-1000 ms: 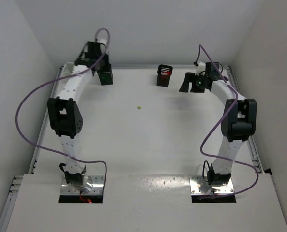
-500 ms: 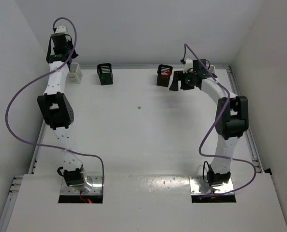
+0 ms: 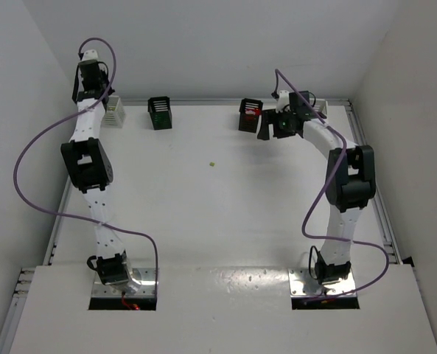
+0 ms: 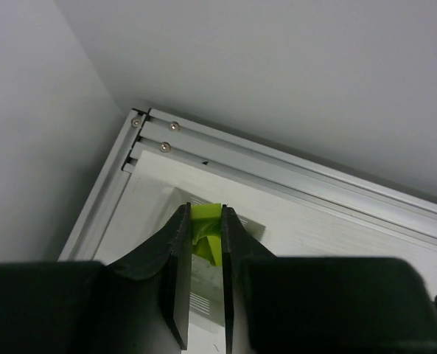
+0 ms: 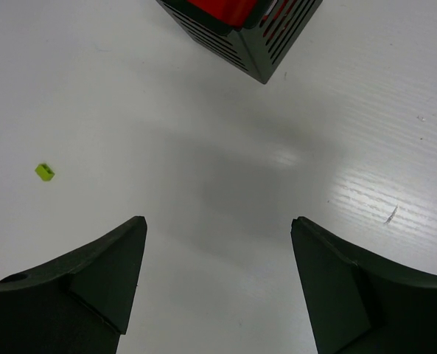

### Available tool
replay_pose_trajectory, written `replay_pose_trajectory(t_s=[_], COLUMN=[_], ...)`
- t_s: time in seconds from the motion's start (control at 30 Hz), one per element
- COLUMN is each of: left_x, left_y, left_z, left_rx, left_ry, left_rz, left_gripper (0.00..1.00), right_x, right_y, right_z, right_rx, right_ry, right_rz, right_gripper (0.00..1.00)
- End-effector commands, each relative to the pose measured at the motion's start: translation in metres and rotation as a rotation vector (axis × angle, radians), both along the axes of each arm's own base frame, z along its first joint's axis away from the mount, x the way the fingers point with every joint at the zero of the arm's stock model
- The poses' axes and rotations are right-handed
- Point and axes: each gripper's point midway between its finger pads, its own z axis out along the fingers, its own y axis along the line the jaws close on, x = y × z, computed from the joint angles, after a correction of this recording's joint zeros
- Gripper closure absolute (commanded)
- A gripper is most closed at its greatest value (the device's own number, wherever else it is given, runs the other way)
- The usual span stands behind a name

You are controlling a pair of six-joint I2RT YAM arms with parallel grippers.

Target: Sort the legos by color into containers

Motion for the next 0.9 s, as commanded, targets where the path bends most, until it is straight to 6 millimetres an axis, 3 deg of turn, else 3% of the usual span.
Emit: replay_pose_trajectory(t_s=[0.0, 0.17, 0.2, 0.37, 0.47, 0.5, 0.6, 0.7, 0.77, 0.8, 0.83, 0.87], left_x=[0.0, -0.007, -0.007, -0.01, -0.009, -0.009, -0.01, -0.011, -0.01, -0.011, -0.01, -0.014], left_y=[0.016, 0.024, 0.024, 0.025, 0.024, 0.024, 0.025, 0.025, 0.016, 0.001, -0.023, -0.065], left_z=[0.019, 0.003, -0.008, -0.015, -0.021, -0.021, -0.021, -0.009, 0.011, 0.026, 0.032, 0.058], left_rx=[0.033, 0.045, 0.041, 0.04, 0.035, 0.035, 0.038, 0.034, 0.024, 0.047, 0.061, 0.145], left_ry=[-0.054, 0.0, 0.019, 0.038, 0.046, 0.046, 0.047, 0.026, -0.009, -0.014, -0.012, -0.013], left_rz=[0.028, 0.041, 0.041, 0.049, 0.04, 0.04, 0.049, 0.052, 0.006, -0.058, -0.154, -0.263], left_gripper=[0.82, 0.75, 0.75, 0.71, 0.57, 0.48, 0.37, 0.37, 0.37, 0.39, 0.39, 0.39], right_x=[0.02, 0.022, 0.024, 0.023, 0.023, 0.023, 0.023, 0.023, 0.023, 0.023, 0.023, 0.02], right_y=[0.007, 0.007, 0.008, 0.013, 0.013, 0.013, 0.013, 0.013, 0.013, 0.013, 0.013, 0.012], right_z=[0.016, 0.011, 0.014, 0.014, 0.014, 0.014, 0.014, 0.014, 0.014, 0.014, 0.014, 0.01], right_rx=[-0.006, -0.007, -0.006, -0.006, -0.006, -0.006, -0.006, -0.006, -0.006, -0.006, -0.006, -0.007], right_ry=[-0.077, -0.068, -0.077, -0.077, -0.077, -0.077, -0.077, -0.077, -0.077, -0.077, -0.077, -0.067], right_rz=[0.01, 0.01, 0.01, 0.02, 0.02, 0.02, 0.02, 0.02, 0.02, 0.02, 0.02, 0.02], right_gripper=[0.2, 0.2, 0.2, 0.2, 0.2, 0.2, 0.2, 0.2, 0.2, 0.2, 0.2, 0.2])
